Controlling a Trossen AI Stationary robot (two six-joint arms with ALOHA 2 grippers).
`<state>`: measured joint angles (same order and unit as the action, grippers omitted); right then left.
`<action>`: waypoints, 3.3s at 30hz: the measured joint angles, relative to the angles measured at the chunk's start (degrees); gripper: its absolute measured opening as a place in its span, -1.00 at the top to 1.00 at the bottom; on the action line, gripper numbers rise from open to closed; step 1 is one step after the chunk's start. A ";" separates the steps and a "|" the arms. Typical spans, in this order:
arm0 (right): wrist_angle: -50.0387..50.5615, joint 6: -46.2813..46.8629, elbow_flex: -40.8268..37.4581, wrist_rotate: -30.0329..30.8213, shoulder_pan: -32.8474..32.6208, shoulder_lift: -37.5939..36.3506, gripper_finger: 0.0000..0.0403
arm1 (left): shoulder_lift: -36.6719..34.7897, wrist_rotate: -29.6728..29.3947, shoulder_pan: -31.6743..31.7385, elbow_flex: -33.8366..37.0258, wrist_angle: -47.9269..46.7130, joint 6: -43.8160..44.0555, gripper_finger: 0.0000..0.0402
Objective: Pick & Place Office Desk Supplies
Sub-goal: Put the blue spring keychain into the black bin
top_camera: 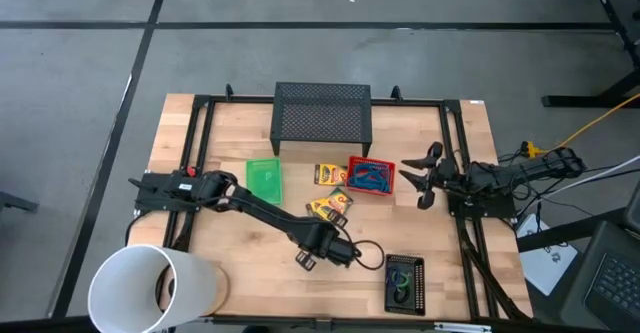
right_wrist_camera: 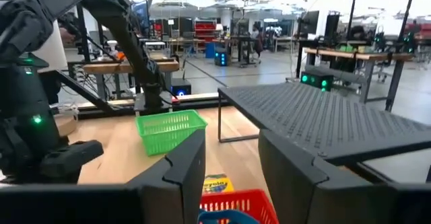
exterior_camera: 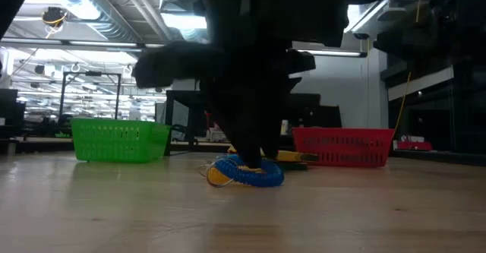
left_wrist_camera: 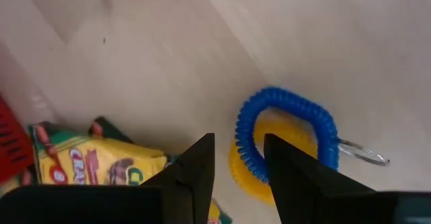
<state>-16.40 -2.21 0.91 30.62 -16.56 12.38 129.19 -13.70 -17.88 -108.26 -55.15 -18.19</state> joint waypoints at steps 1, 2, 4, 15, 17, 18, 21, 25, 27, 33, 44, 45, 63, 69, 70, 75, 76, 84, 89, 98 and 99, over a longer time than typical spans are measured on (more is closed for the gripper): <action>-0.74 -0.26 0.00 0.00 0.00 0.00 0.31 | 0.00 -0.93 -0.01 0.17 -0.42 0.33 0.38; -1.46 -0.40 0.00 0.02 0.00 -0.01 0.31 | 0.01 -1.95 -0.03 0.23 -1.12 0.58 0.38; -2.16 -0.58 0.00 -0.01 0.00 -0.02 0.31 | 0.26 -2.88 -0.05 0.21 -0.90 0.56 0.38; -2.47 0.72 0.00 -2.00 0.00 0.00 0.31 | 0.41 1.74 1.38 0.21 1.18 0.05 0.42; -2.45 1.38 0.00 -2.17 0.00 0.00 0.31 | 0.48 3.24 1.63 0.21 1.16 -0.01 0.49; -2.45 1.57 0.00 -2.17 0.00 0.00 0.31 | 0.48 4.15 1.79 0.21 1.15 0.00 0.52; -2.45 1.74 0.00 -2.18 0.00 0.00 0.31 | 0.67 5.54 2.14 0.16 1.22 -0.21 0.64; -2.45 1.72 0.00 -2.17 0.00 0.00 0.31 | 1.01 5.81 2.29 0.16 1.20 -1.45 0.78; -2.45 1.58 0.00 -2.14 0.02 0.00 0.31 | 1.01 5.80 2.17 0.15 1.34 -2.21 0.84; -2.45 1.13 0.00 -1.57 0.02 0.00 0.31 | 0.87 5.33 0.44 -2.59 0.37 -3.43 0.94; -2.45 1.40 0.01 -1.55 0.02 0.00 0.31 | 0.50 1.95 -1.74 -9.61 0.19 -5.80 0.92; -2.45 1.59 0.02 -1.64 0.02 0.00 0.31 | 0.50 2.58 -1.53 -9.58 -0.10 -5.73 0.92; -2.45 1.57 0.02 -1.67 0.02 0.00 0.31 | 0.57 8.30 -0.34 -5.52 3.00 -5.40 0.26; -2.45 1.59 0.02 -1.66 0.02 0.00 0.31 | 1.19 8.29 -0.20 -5.58 3.50 -5.56 0.25; -2.45 1.61 0.02 -1.67 0.02 0.00 0.31 | 1.41 8.29 -0.11 -5.57 3.06 -5.56 0.26; -2.45 1.64 0.02 -1.67 0.02 0.00 0.31 | 2.85 8.33 0.36 -5.52 0.87 -5.55 0.29; -2.45 1.65 0.02 -1.67 0.02 0.00 0.31 | 2.96 8.08 0.43 -5.52 0.82 -5.54 0.30; -2.45 1.70 0.04 -1.47 0.02 0.00 0.31 | 2.70 5.95 0.27 -5.53 1.37 -6.33 0.56; -2.45 1.68 0.04 -1.47 0.02 0.00 0.31 | 2.73 10.17 0.41 -5.56 0.06 -6.32 0.92; -2.45 1.68 0.04 -1.47 0.02 0.00 0.31 | 2.78 8.36 0.35 -5.56 -0.16 -5.93 0.90; -2.45 1.68 0.04 -1.49 0.02 0.00 0.31 | 2.78 7.61 0.34 -5.56 -0.17 -5.94 0.86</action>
<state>-18.85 -0.54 0.95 29.13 -16.53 12.38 131.96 -6.09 -17.54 -113.82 -55.32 -24.13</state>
